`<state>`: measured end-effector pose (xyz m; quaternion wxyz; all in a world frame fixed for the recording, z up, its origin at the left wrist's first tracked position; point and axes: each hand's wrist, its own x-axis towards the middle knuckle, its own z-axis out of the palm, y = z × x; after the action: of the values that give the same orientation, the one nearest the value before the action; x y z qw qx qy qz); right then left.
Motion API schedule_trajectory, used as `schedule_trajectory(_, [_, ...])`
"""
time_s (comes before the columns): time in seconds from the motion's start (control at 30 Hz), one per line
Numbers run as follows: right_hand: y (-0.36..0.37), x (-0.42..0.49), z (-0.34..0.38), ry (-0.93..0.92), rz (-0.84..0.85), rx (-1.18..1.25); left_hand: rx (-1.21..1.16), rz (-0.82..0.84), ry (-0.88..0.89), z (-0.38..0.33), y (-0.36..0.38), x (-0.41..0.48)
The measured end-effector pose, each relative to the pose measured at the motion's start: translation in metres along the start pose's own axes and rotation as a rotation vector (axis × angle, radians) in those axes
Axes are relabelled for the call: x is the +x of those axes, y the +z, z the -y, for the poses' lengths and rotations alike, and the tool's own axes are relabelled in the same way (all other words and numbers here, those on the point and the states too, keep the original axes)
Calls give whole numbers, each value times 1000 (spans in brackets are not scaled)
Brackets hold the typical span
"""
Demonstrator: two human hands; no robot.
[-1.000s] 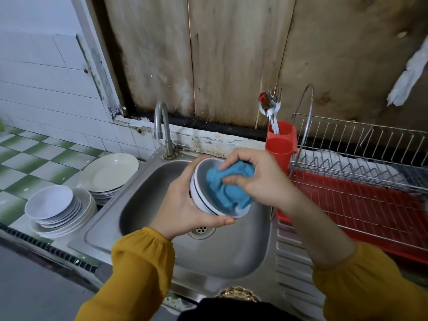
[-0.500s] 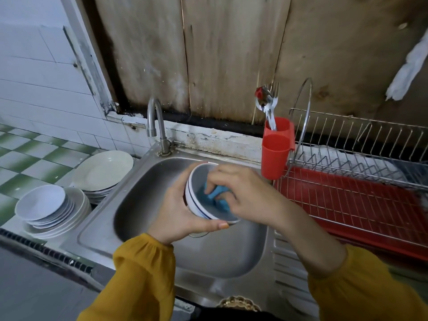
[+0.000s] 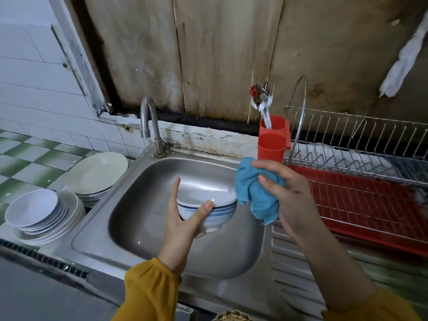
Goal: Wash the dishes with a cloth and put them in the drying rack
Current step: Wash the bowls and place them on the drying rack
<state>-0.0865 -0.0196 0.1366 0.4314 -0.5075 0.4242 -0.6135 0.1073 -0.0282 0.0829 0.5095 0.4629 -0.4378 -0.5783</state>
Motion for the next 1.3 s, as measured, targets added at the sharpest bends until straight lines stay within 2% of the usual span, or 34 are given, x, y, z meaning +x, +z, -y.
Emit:
schedule_trajectory(0.1, [-10,-14,-5,-317,-50,-432,-243,4,-227,0,12,-2])
schedule_trajectory(0.23, [-22,-39,-20,-594,35,-987,-377,180,-497,-16,37,-14])
schedule_trajectory(0.37, [-30,-62,-21,-616,-29,-1228,-489,259,-614,-19,57,-21])
schedule_trajectory(0.57, [-61,-81,-25,-529,-85,-1428,-383,315,-723,-19,91,-30])
schedule_trajectory(0.7, [-85,-90,-25,-576,-249,-1465,-245,462,-735,-10,108,-35])
schedule_trajectory(0.8, [-106,-94,-25,-552,-331,-1449,-115,537,-616,-5,123,-38])
schedule_trajectory(0.87, [-121,-96,-31,-464,-380,-1316,-100,549,-501,4,132,-38])
schedule_trajectory(0.97, [-136,-90,-46,-217,-483,-959,-7,511,-348,19,146,-33])
schedule_trajectory(1.1, [-137,-74,-67,32,-472,-854,222,405,-254,37,169,-8])
schedule_trajectory(1.2, [-137,-67,-68,62,-546,-672,242,374,-215,35,180,9])
schedule_trajectory(1.3, [-141,-64,-53,53,-616,-515,170,416,-211,22,179,22])
